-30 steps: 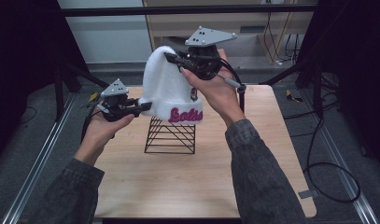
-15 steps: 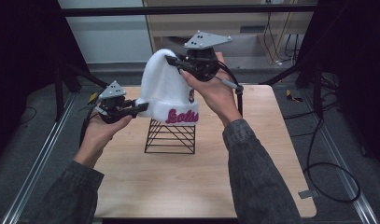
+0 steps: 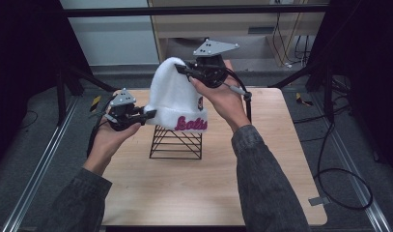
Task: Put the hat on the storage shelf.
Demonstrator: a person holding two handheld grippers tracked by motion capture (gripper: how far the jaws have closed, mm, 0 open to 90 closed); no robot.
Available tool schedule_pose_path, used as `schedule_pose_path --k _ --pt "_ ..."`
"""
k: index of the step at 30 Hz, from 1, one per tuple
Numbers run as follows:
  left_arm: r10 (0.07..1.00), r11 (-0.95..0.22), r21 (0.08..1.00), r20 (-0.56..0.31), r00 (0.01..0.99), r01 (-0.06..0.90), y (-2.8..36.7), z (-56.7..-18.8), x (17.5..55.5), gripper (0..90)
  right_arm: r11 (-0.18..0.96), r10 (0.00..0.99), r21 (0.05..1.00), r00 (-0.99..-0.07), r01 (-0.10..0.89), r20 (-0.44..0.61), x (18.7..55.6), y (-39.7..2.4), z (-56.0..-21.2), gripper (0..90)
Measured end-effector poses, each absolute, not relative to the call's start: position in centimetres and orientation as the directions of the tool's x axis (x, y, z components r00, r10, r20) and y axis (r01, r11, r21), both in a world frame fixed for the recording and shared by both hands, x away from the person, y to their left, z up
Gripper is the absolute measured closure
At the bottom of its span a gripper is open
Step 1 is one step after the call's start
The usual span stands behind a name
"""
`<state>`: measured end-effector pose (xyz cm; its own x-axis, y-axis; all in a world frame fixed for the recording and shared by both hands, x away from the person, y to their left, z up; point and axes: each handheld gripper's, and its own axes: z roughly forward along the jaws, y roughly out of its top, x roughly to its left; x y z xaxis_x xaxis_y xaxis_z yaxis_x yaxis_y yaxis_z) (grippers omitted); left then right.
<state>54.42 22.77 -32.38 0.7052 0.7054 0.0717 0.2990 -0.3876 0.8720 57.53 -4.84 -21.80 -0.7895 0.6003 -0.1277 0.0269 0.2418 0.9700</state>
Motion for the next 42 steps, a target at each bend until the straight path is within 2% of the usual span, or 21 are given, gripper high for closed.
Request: schedule_pose_path --k 8,42 --pt "0.72 -0.403 0.866 0.1 0.686 0.297 22.4 -33.5 54.8 71.6 0.246 0.591 0.969 -0.796 0.026 -0.129 57.5 -4.9 -22.7 83.0" --pt "0.736 -0.379 0.873 0.084 0.672 0.306 23.6 -35.5 54.5 71.8 0.269 0.58 0.961 -0.806 0.057 -0.115 57.3 -4.5 -24.3 82.8"
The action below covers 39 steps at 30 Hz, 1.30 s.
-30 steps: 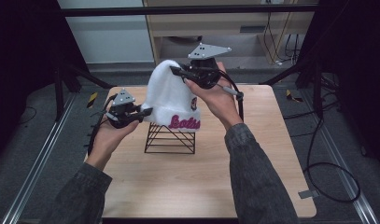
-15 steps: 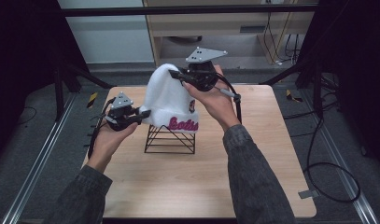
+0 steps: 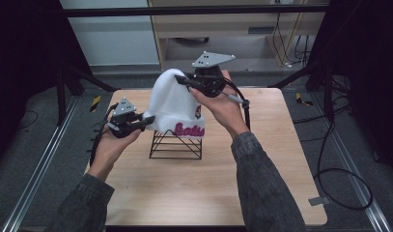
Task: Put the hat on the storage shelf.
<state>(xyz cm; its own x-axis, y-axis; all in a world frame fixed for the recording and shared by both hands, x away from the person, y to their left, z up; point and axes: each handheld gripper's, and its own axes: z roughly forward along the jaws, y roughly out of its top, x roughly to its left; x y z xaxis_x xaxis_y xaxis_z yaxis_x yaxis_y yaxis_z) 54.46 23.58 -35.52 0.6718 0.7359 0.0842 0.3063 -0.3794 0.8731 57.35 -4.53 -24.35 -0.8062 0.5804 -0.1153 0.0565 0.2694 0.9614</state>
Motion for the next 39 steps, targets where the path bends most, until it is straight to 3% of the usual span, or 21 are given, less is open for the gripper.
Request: schedule_pose_path --k 20,39 --pt "0.71 -0.41 0.851 0.073 0.7 0.327 24.8 -39.3 53.1 71.5 0.369 0.551 0.923 -0.825 0.109 -0.123 54.7 -4.1 -27.4 82.4" --pt "0.706 -0.416 0.828 0.034 0.708 0.375 25.7 -42.3 53.0 71.7 0.422 0.525 0.892 -0.845 0.159 -0.098 54.3 -2.7 -29.9 82.5"
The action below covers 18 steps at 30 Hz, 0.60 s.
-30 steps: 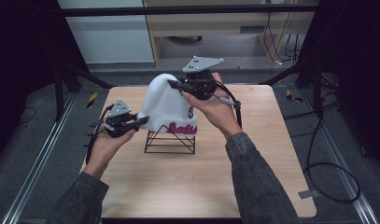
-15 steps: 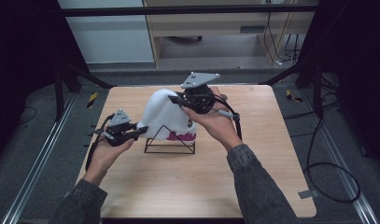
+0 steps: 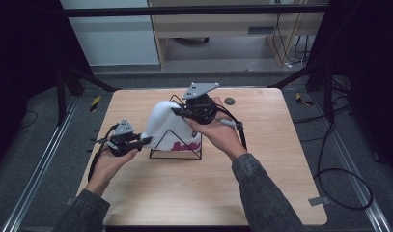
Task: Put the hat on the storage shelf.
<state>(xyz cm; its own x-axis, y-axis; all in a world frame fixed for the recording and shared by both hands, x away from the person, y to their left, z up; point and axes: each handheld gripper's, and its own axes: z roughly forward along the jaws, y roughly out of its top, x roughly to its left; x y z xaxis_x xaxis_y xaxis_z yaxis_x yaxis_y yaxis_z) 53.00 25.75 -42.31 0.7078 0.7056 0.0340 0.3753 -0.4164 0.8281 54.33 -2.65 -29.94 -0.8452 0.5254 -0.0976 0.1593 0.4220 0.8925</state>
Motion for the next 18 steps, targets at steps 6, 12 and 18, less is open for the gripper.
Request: schedule_pose_path --k 6,12,18 --pt "0.703 -0.424 0.816 0.023 0.711 0.393 25.8 -43.2 53.2 71.6 0.448 0.516 0.877 -0.851 0.171 -0.098 54.4 -2.0 -30.6 82.5" --pt "0.7 -0.429 0.81 0.018 0.714 0.4 26.0 -43.7 53.2 71.3 0.461 0.511 0.87 -0.854 0.177 -0.098 54.4 -1.7 -30.8 82.5" --pt "0.703 -0.427 0.801 0.002 0.711 0.419 26.3 -44.4 53.3 70.4 0.478 0.502 0.859 -0.859 0.183 -0.097 54.4 -1.1 -31.2 82.4"
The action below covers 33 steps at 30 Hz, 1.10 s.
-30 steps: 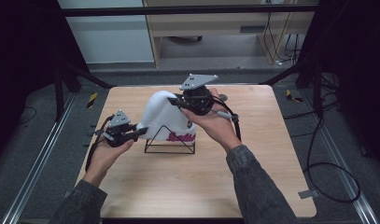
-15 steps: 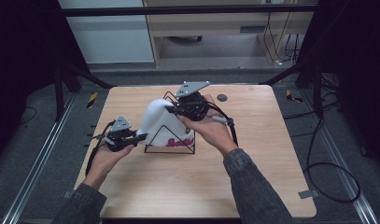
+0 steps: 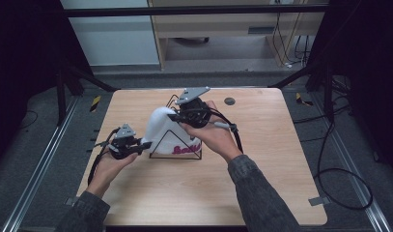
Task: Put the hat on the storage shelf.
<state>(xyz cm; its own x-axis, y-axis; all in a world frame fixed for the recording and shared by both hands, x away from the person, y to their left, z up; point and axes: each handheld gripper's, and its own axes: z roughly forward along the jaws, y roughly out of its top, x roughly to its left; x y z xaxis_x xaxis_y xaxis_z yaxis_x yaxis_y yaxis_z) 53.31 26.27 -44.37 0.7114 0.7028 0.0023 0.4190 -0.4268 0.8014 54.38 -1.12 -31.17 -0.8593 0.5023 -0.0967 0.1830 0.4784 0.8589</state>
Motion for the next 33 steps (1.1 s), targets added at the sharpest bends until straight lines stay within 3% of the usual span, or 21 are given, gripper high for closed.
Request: schedule_pose_path --k 12,33 --pt "0.708 -0.417 0.795 -0.02 0.706 0.441 27.1 -45.2 53.1 69.2 0.504 0.497 0.841 -0.862 0.199 -0.094 54.6 -0.1 -31.7 82.3" --pt "0.713 -0.41 0.787 -0.039 0.7 0.462 27.6 -45.1 53.2 84.0 0.516 0.509 0.82 -0.859 0.246 -0.063 54.9 -0.5 -33.0 79.9"
